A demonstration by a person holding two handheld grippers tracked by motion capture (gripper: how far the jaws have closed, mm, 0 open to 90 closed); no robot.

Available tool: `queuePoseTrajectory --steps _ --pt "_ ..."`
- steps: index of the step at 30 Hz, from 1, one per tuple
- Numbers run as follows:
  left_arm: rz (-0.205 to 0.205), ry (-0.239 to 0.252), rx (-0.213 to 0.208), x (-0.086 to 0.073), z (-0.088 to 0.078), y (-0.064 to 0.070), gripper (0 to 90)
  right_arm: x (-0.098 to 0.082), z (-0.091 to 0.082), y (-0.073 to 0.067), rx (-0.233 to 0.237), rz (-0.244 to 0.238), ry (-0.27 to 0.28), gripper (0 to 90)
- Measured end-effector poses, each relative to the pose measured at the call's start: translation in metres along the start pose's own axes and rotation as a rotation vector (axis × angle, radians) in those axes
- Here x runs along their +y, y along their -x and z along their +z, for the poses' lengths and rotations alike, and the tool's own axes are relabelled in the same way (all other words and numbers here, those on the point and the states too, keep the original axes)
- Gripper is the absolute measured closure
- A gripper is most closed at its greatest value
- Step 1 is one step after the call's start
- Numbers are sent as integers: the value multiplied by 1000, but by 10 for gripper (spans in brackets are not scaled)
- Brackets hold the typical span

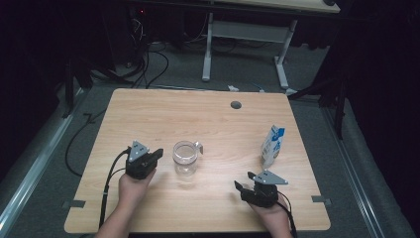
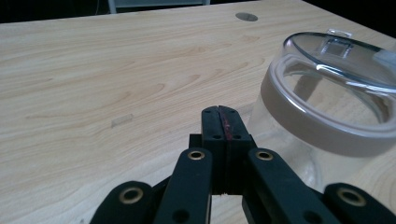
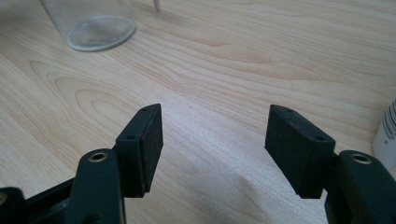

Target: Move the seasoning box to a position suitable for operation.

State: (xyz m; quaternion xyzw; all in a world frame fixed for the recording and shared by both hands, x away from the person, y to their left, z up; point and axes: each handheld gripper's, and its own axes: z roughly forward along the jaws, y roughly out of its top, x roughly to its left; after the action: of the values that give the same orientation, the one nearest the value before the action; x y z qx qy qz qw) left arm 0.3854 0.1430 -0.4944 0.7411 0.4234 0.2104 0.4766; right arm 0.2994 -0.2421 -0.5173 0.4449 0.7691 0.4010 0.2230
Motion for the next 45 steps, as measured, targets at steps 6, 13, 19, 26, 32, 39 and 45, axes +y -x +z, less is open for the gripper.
queuePoseTrajectory --steps 6,13,19,26,32,39,45 --pt "22 -9 16 8 17 2 900 -1 1 -1 -2 0 -8 370" --pt "21 -25 21 12 31 1 900 -1 2 -1 3 -3 -15 356" --pt "41 -5 0 12 34 6 900 -1 4 -1 -1 -16 -24 331" --pt "46 13 -17 14 34 13 900 -1 5 1 -29 2 -23 340" --pt "36 24 -21 11 31 14 900 -1 7 0 -32 8 -30 346" --pt "48 37 -35 2 21 26 900 -2 5 4 -37 21 -28 335" --pt "56 46 -53 -8 5 44 900 -2 6 5 -31 22 -31 342"
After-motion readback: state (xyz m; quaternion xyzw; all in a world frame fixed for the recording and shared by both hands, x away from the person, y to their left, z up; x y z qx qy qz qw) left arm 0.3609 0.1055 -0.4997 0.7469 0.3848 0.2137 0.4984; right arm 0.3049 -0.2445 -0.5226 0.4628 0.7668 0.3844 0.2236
